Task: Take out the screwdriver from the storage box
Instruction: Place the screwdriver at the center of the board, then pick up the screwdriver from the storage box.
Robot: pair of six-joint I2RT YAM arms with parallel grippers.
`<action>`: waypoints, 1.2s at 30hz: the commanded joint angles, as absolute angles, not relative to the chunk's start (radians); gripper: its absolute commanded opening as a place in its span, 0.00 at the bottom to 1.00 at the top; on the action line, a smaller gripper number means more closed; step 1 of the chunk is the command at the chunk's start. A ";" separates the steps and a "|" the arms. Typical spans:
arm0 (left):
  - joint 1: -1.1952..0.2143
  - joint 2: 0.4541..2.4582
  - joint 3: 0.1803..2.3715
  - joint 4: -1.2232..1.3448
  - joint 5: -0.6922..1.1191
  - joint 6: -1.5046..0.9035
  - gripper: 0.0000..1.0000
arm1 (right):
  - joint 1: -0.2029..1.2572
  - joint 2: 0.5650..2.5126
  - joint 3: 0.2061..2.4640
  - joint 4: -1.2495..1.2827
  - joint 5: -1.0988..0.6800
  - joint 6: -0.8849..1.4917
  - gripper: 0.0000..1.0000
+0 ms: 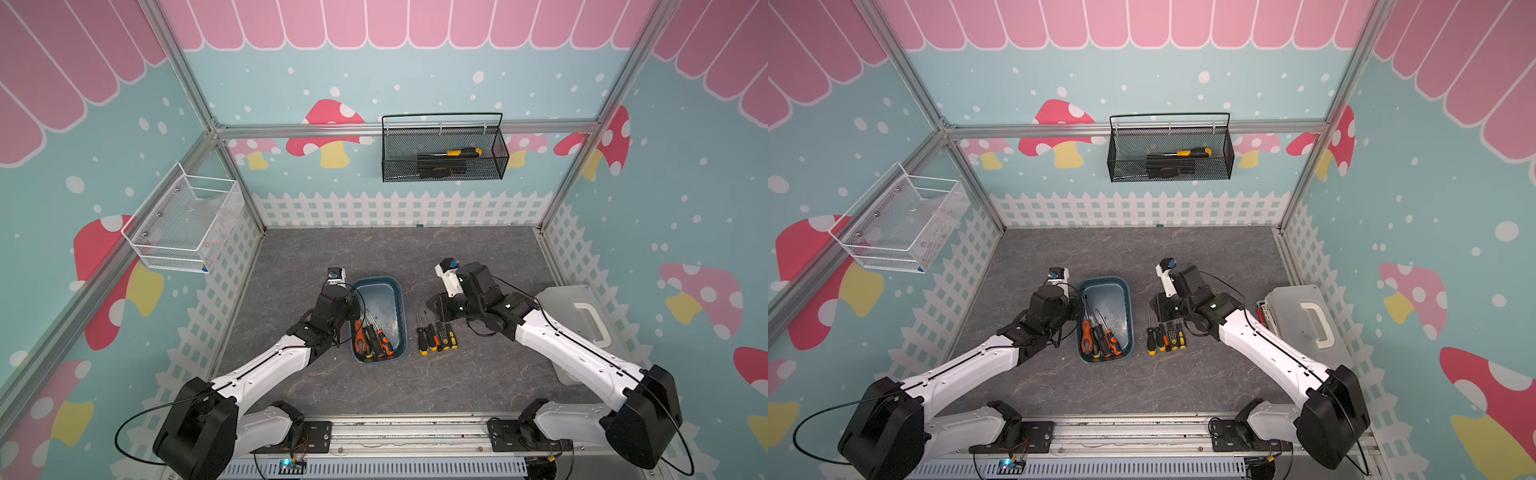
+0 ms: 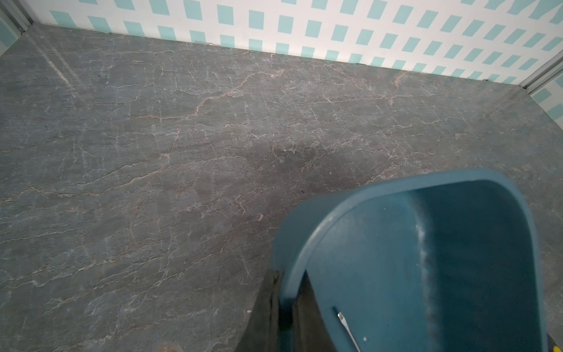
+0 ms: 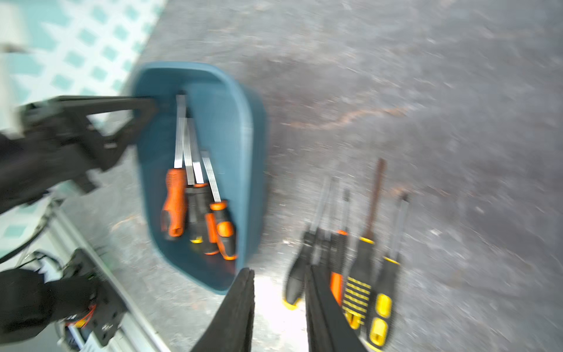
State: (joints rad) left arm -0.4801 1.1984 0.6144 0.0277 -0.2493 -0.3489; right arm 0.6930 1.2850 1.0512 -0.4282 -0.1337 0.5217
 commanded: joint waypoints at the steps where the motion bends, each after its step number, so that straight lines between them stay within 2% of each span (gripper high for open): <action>1: -0.482 1.180 0.639 0.044 -0.235 -0.358 0.00 | 0.765 1.344 1.094 -0.449 -0.074 0.541 0.31; 11: -0.481 1.172 0.640 0.033 -0.239 -0.357 0.00 | 0.901 1.561 1.149 -0.378 -0.077 0.527 0.31; 24: -0.480 1.178 0.646 0.028 -0.242 -0.350 0.00 | 0.925 1.763 1.268 -0.417 -0.059 0.448 0.31; 36: -0.480 1.192 0.650 0.038 -0.239 -0.349 0.00 | 0.925 1.861 1.302 -0.417 -0.070 0.446 0.31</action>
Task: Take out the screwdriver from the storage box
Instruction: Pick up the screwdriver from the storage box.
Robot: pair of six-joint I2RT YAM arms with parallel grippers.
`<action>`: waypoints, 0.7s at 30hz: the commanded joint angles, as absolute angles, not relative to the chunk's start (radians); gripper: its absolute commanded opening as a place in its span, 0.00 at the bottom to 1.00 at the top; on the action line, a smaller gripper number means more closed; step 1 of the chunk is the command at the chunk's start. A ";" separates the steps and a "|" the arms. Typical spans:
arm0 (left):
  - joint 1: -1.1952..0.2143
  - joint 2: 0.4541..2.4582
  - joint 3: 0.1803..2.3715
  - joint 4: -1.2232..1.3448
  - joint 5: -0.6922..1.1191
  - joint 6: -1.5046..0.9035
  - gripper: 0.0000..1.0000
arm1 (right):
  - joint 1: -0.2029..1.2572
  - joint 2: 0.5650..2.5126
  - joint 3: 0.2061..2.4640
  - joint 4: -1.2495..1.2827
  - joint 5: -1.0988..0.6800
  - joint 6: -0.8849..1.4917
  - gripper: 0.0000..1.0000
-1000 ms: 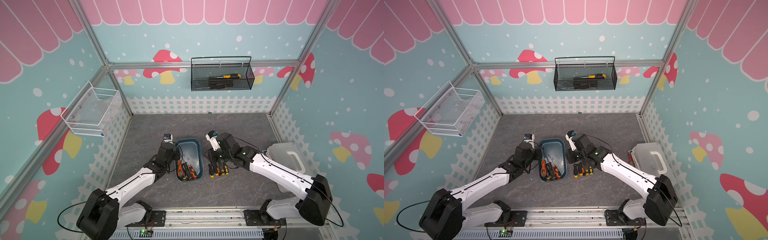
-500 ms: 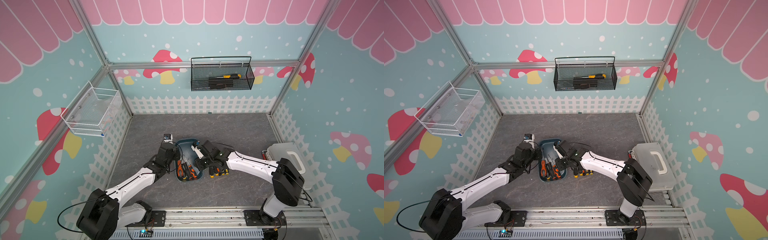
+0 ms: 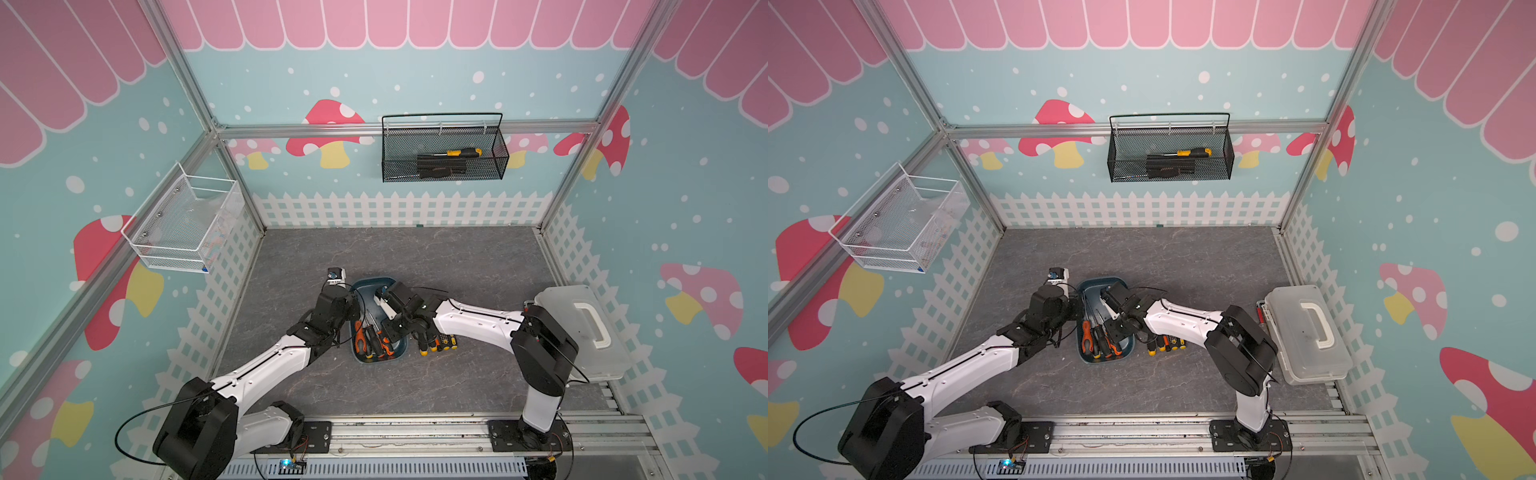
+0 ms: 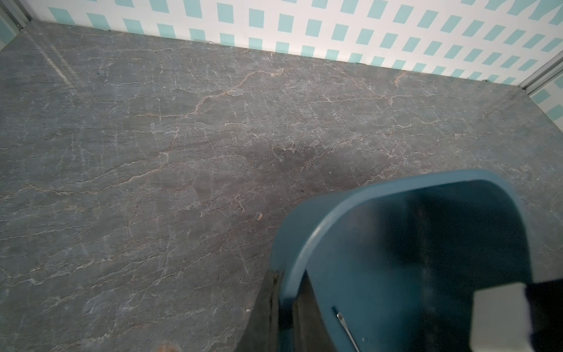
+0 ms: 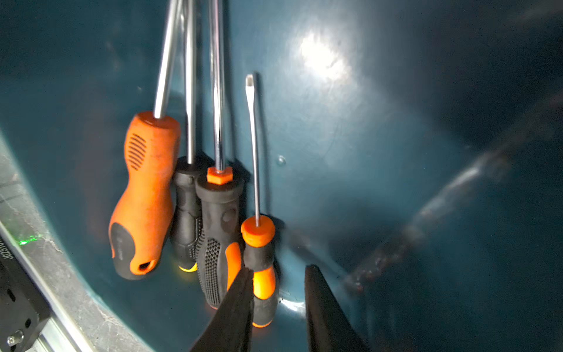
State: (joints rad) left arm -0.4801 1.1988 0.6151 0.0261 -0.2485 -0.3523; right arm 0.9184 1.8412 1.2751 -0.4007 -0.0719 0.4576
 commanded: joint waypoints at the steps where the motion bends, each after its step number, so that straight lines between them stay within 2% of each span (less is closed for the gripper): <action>1: -0.480 1.193 0.650 0.036 -0.239 -0.350 0.00 | 0.925 1.865 1.304 -0.417 -0.071 0.446 0.31; 21: -0.480 1.180 0.627 0.051 -0.239 -0.360 0.00 | 0.930 1.968 1.352 -0.455 -0.059 0.457 0.32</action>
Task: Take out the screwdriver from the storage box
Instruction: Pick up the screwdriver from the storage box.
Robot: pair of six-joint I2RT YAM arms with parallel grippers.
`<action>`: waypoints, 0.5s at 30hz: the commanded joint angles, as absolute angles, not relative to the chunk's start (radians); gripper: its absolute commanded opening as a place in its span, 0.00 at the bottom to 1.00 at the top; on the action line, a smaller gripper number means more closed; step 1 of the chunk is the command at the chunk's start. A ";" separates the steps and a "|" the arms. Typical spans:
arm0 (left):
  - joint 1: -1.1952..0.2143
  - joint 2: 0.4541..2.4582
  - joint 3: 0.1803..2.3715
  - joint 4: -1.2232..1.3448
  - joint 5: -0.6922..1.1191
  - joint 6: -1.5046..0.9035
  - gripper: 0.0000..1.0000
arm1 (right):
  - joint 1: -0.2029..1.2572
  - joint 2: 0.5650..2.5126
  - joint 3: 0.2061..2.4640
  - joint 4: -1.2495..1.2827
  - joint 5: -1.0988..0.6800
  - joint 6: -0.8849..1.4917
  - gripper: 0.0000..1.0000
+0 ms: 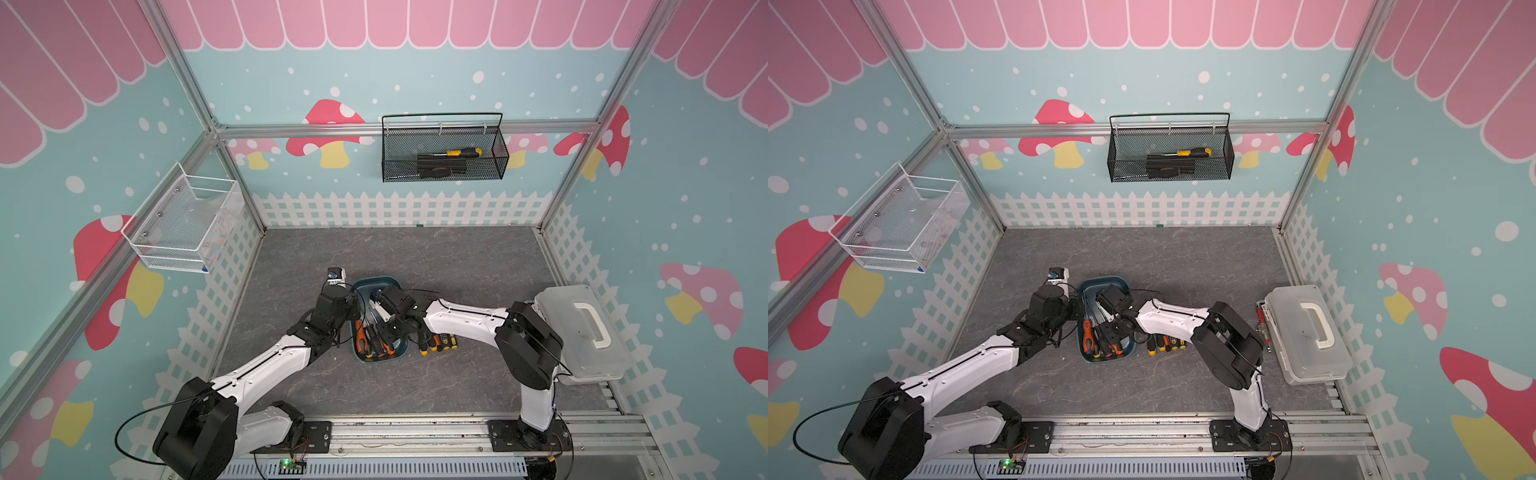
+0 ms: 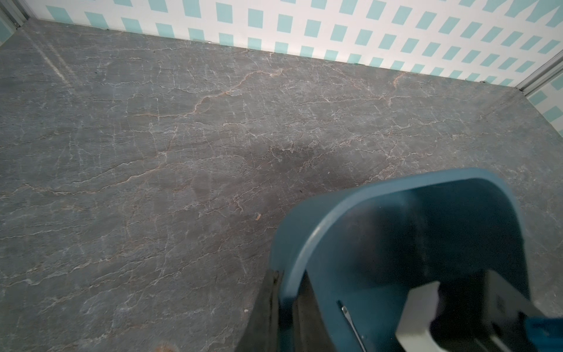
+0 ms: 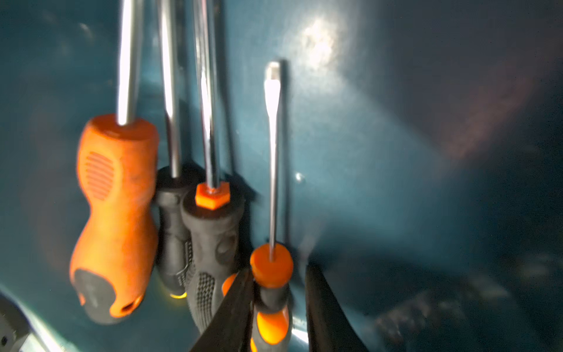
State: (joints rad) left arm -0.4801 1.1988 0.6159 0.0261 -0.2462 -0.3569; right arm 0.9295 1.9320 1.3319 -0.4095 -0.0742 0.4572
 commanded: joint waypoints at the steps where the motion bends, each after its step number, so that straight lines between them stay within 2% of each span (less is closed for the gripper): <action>1: -0.480 1.178 0.626 0.051 -0.239 -0.360 0.00 | 0.930 1.975 1.359 -0.461 -0.056 0.458 0.32; 15: -0.480 1.161 0.611 0.060 -0.239 -0.363 0.00 | 0.911 2.010 1.378 -0.484 0.013 0.491 0.28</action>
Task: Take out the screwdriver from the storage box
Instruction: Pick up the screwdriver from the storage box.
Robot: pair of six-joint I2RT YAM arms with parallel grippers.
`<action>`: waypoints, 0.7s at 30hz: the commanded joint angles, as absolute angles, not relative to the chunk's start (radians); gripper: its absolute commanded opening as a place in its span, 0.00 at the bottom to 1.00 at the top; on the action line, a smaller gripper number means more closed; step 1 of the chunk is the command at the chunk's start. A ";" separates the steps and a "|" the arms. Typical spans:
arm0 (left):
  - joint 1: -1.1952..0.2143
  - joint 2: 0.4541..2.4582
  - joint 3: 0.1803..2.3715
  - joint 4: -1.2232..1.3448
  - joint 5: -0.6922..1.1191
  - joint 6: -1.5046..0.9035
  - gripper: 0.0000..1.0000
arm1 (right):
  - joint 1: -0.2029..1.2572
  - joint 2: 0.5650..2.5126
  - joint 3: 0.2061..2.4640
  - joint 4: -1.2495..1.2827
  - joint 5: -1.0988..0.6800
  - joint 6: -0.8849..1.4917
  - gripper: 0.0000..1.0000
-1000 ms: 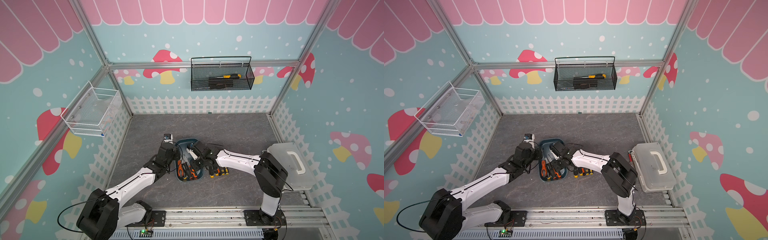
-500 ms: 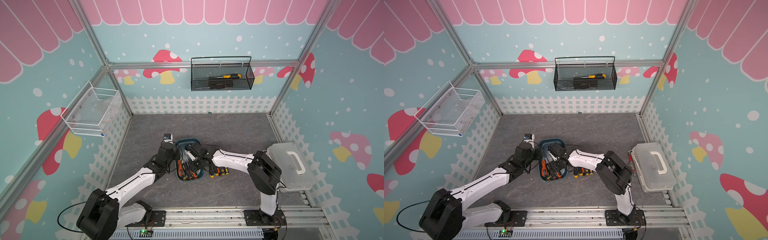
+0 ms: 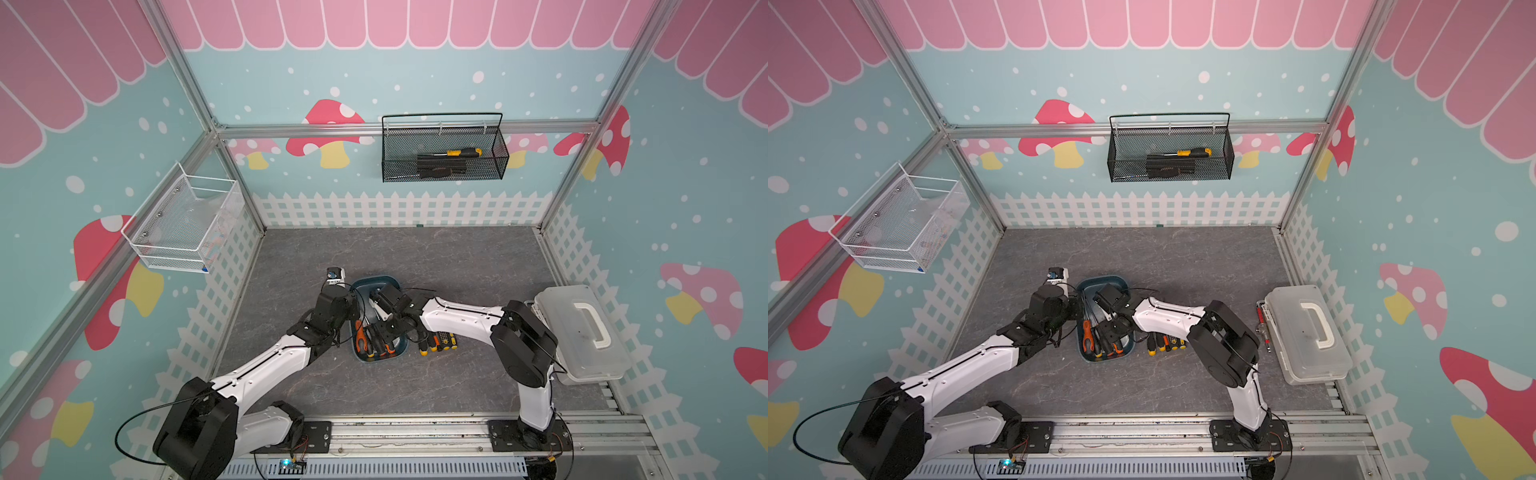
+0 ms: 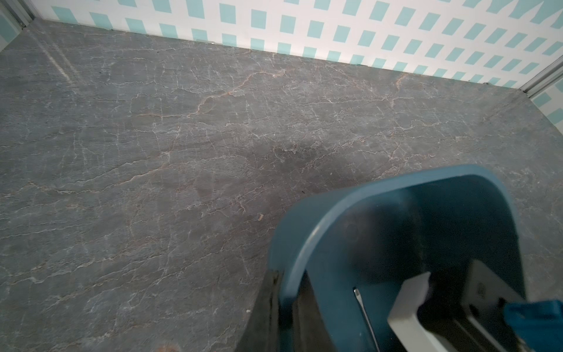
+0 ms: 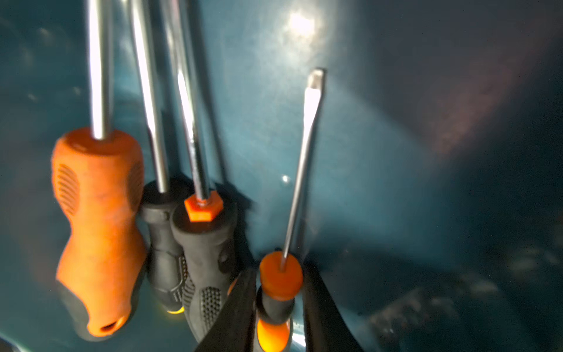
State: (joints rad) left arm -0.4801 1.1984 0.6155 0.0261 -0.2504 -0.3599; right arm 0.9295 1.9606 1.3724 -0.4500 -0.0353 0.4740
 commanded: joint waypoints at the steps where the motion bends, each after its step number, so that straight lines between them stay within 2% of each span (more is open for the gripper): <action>1: -0.480 1.159 0.608 0.061 -0.239 -0.363 0.00 | 0.908 2.013 1.378 -0.482 0.010 0.495 0.27; 4: -0.479 1.152 0.604 0.061 -0.240 -0.362 0.00 | 0.901 2.020 1.377 -0.479 0.008 0.500 0.24; 9: -0.477 1.146 0.601 0.061 -0.240 -0.362 0.00 | 0.889 2.033 1.385 -0.476 0.002 0.503 0.11; 14: -0.476 1.143 0.600 0.059 -0.241 -0.361 0.00 | 0.872 2.040 1.384 -0.466 -0.011 0.510 0.09; 19: -0.476 1.146 0.598 0.061 -0.239 -0.363 0.00 | 0.870 2.016 1.361 -0.429 -0.016 0.512 0.00; 21: -0.476 1.149 0.598 0.064 -0.238 -0.364 0.00 | 0.870 1.989 1.333 -0.383 -0.022 0.512 0.00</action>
State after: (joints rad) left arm -0.4713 1.1816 0.6056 0.0277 -0.2752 -0.3634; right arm 0.8959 1.9732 1.3808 -0.4225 -0.0727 0.4992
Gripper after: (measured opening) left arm 0.093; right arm 0.173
